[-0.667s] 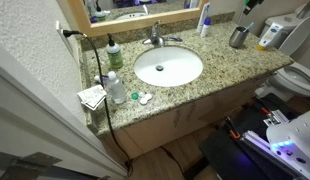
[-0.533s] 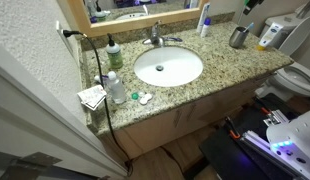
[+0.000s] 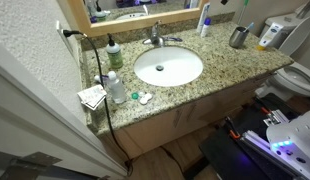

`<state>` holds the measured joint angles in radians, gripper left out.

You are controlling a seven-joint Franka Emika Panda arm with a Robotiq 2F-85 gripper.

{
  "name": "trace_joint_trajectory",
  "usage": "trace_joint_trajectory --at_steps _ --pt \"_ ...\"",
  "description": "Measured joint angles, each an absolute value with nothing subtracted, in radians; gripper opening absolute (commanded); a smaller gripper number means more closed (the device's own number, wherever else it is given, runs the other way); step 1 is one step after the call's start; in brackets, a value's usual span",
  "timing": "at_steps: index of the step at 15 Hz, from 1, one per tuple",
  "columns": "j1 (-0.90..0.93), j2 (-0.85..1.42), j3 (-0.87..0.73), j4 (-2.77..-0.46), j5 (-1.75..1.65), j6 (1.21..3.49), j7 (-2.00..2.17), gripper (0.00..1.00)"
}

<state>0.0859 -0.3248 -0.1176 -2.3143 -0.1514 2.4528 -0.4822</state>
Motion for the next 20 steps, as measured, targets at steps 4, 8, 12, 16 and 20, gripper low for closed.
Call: trace_joint_trajectory --at_steps 4,8,12,16,20 --pt "0.087 -0.302 -0.109 -2.293 -0.147 2.452 -0.466 1.0" --pt "0.1 -0.28 -0.113 -2.293 -0.096 2.422 -0.548 1.0" --pt "0.14 -0.106 -0.113 -2.226 0.055 2.397 -0.757 1.0" --pt "0.124 0.041 -0.084 -2.1 0.072 2.312 -0.795 1.0" --pt "0.115 0.02 -0.076 -2.107 0.072 2.311 -0.794 1.0"
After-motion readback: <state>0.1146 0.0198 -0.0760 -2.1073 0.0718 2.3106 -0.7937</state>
